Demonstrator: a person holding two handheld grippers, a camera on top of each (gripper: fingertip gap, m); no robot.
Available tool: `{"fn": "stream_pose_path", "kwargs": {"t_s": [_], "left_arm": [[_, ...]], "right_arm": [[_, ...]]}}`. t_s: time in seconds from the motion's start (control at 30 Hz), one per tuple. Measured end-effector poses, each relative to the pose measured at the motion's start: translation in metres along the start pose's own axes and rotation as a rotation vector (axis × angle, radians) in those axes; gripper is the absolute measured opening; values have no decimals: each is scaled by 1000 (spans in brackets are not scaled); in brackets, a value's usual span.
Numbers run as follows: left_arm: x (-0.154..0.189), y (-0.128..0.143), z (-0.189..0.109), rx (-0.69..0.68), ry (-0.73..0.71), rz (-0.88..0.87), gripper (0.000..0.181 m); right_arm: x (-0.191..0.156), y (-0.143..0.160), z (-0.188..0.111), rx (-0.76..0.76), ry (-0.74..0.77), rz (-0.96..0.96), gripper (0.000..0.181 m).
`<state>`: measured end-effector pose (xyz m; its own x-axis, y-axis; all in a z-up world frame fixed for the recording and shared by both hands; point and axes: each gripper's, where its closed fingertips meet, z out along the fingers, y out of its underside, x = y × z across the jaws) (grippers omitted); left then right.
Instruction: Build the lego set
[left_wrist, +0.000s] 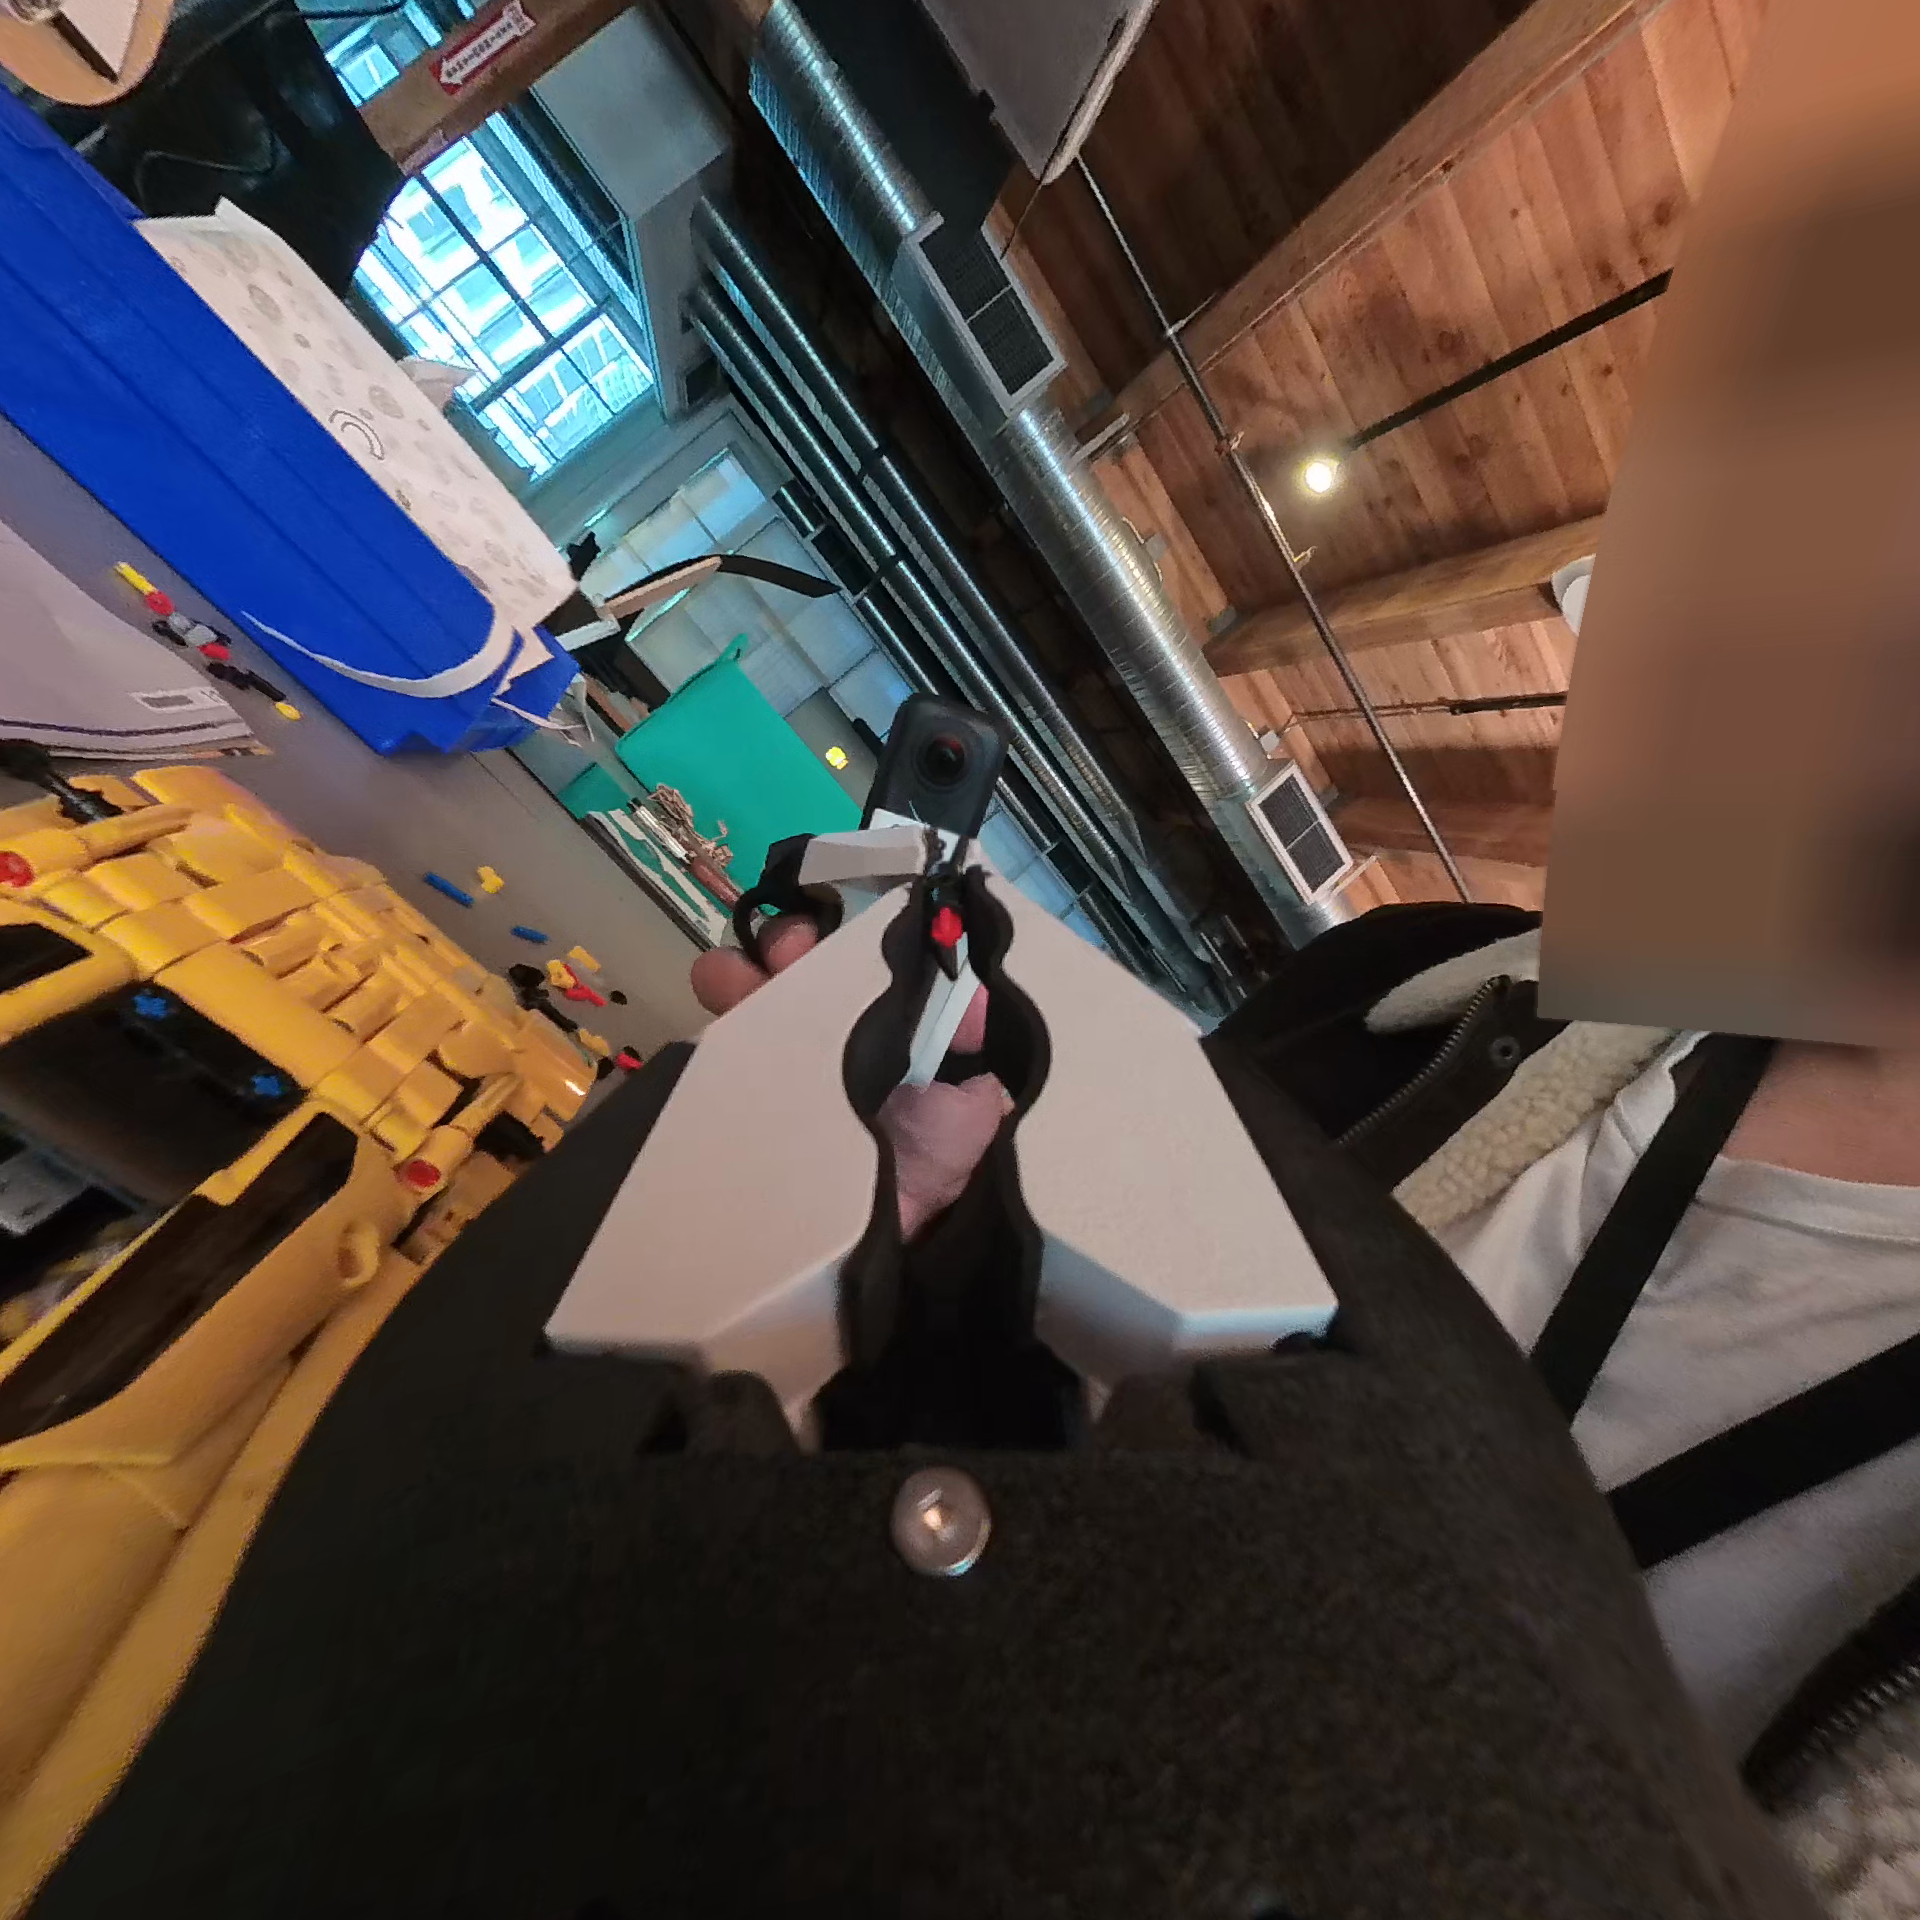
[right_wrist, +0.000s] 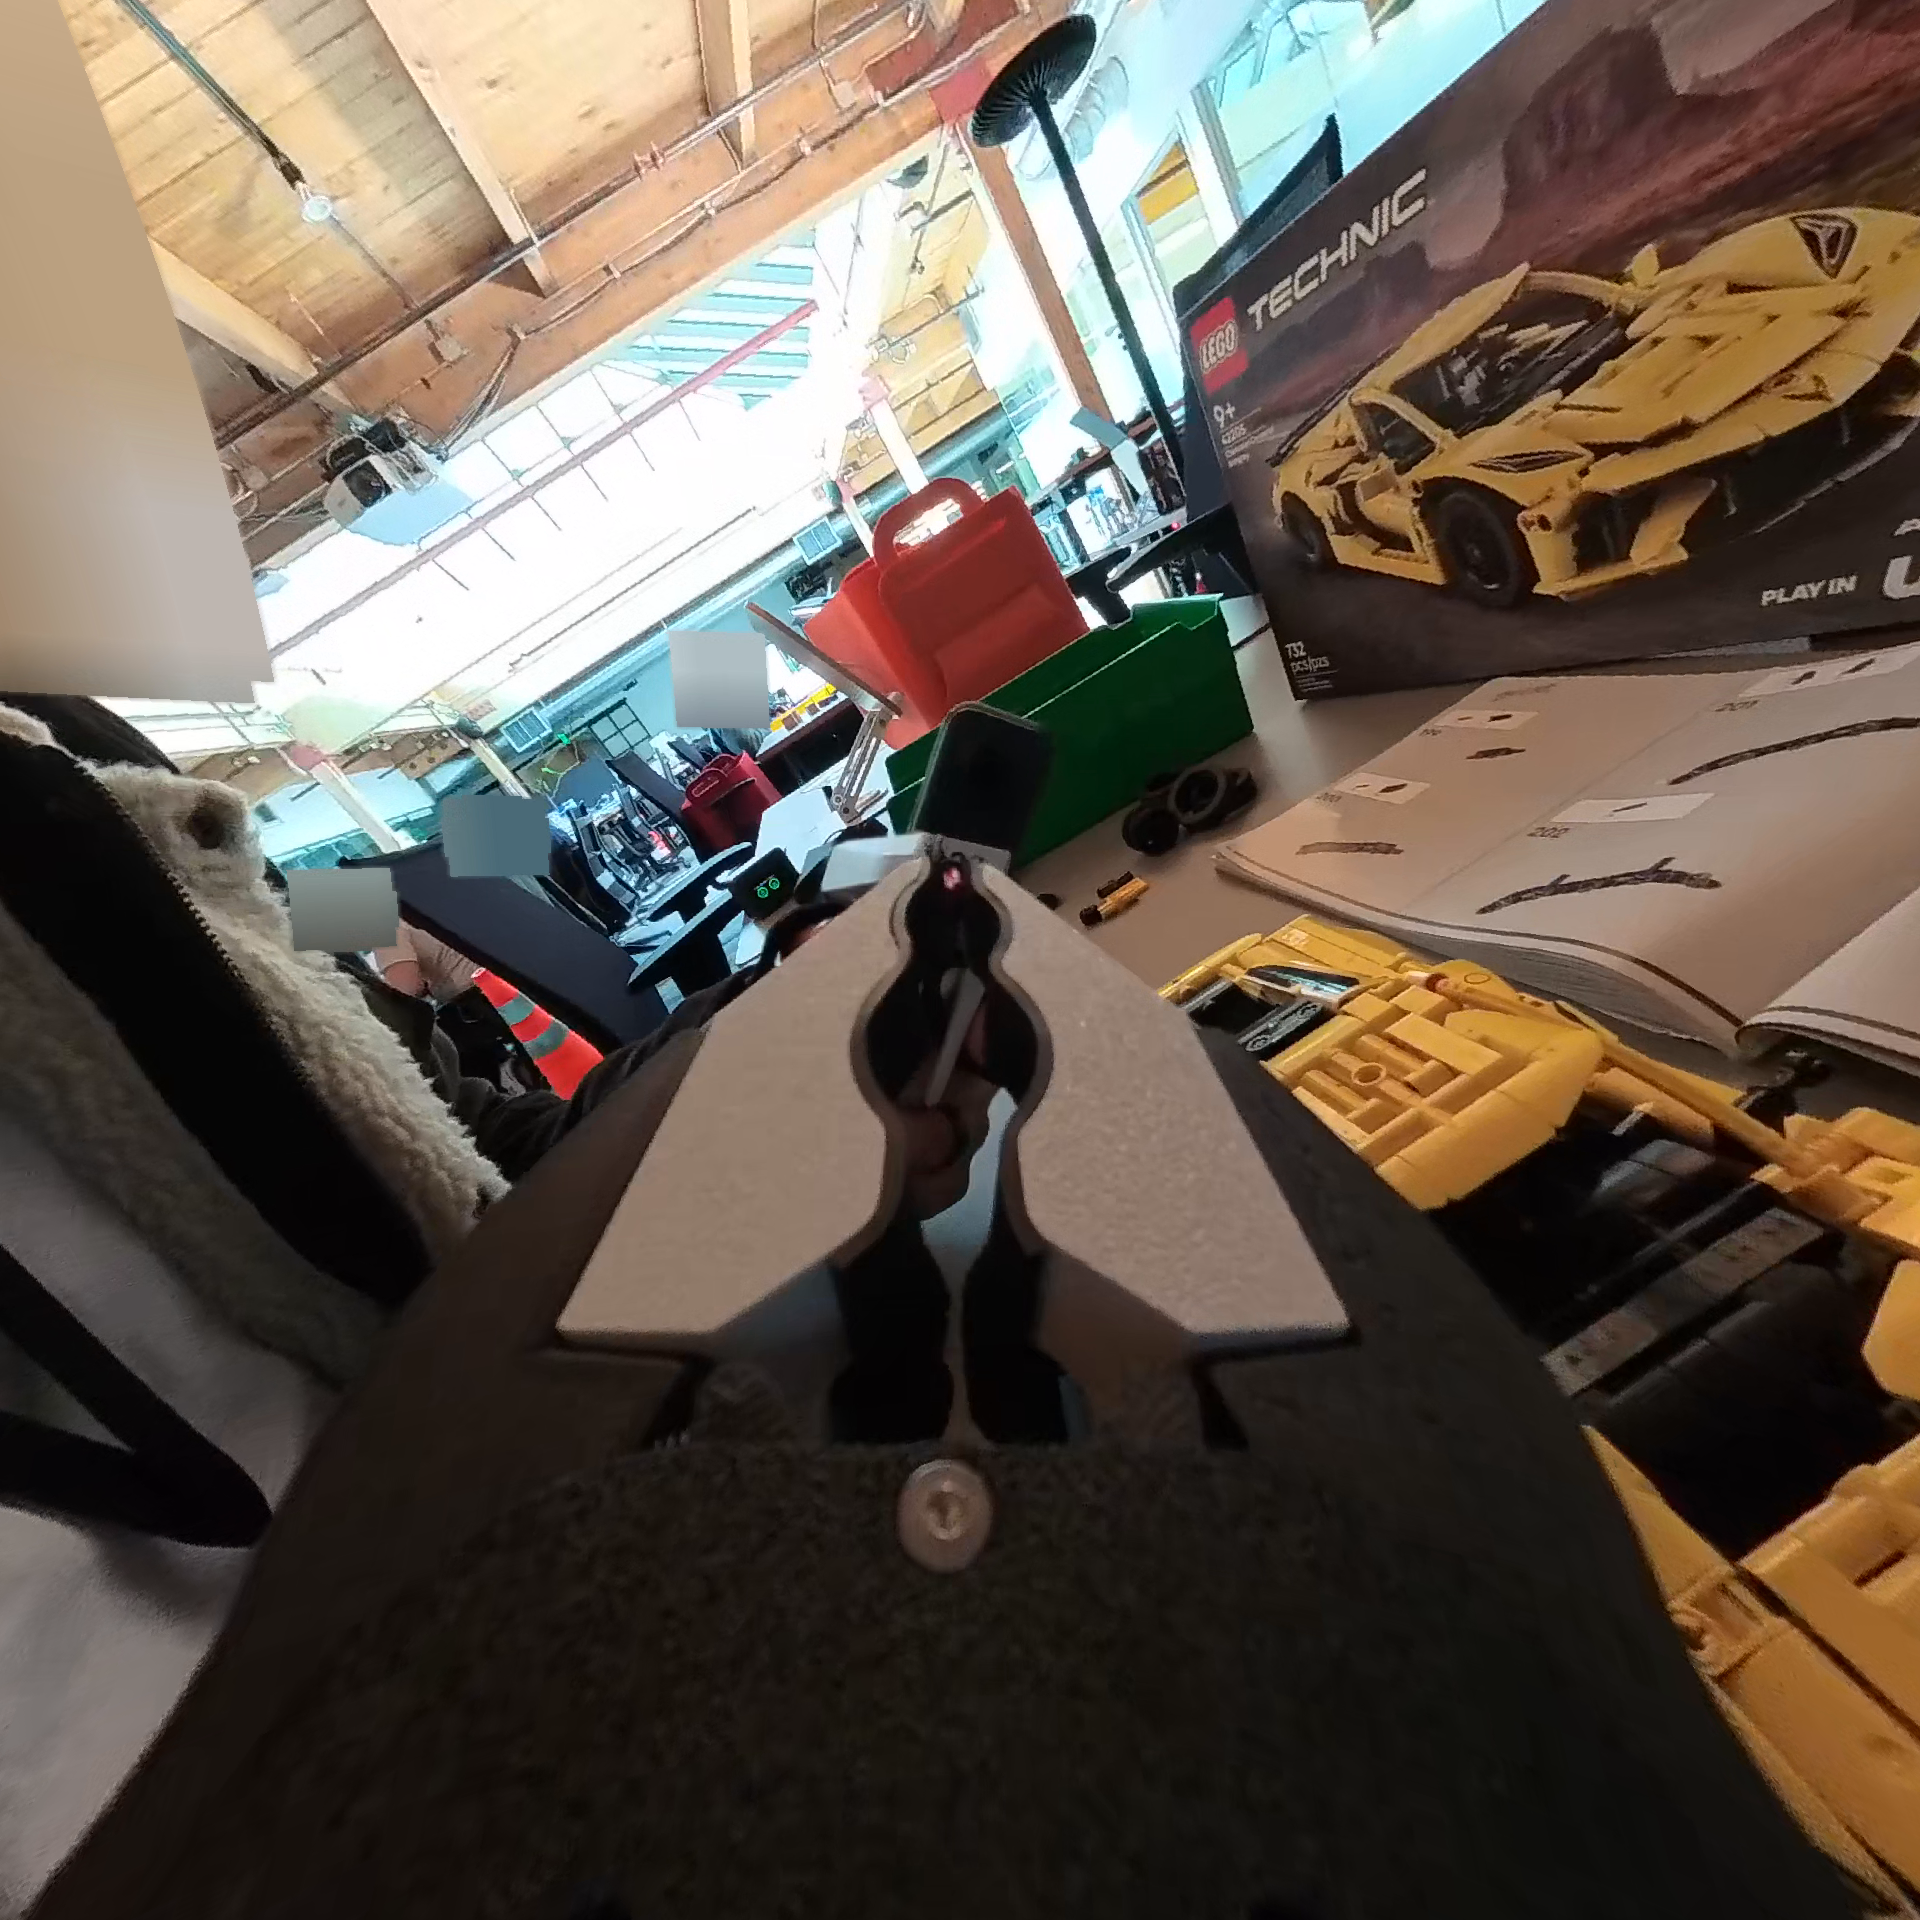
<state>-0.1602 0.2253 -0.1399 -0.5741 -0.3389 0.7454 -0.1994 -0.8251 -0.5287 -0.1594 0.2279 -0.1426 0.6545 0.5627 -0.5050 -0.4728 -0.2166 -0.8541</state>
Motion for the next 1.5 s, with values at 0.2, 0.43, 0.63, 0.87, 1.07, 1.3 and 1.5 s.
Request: {"fn": "stream_pose_path", "kwargs": {"t_s": [0.2, 0.43, 0.63, 0.87, 1.07, 1.3, 1.5], "left_arm": [[-1, 5, -2, -72, -52, 92, 6], [-4, 14, -3, -142, -77, 123, 6], [-12, 14, -1, -123, -106, 102, 7], [-27, -28, -11, 187, -226, 59, 6], [-21, -23, -3, 306, -7, -313, 6], [-11, -18, 1, 265, 68, -346, 6], [4, 8, 3, -33, 112, -304, 7]], "right_arm": [[0, 4, 0, -22, -21, 11, 3], [-1, 13, -2, -84, -77, 40, 4], [5, 13, -4, -37, -62, 73, 3], [21, 11, 11, -88, 264, -488, 56], [29, -2, 23, -134, 570, -879, 54], [24, -2, 23, -148, 555, -975, 37], [3, 14, 14, -293, 185, -861, 36]]}}
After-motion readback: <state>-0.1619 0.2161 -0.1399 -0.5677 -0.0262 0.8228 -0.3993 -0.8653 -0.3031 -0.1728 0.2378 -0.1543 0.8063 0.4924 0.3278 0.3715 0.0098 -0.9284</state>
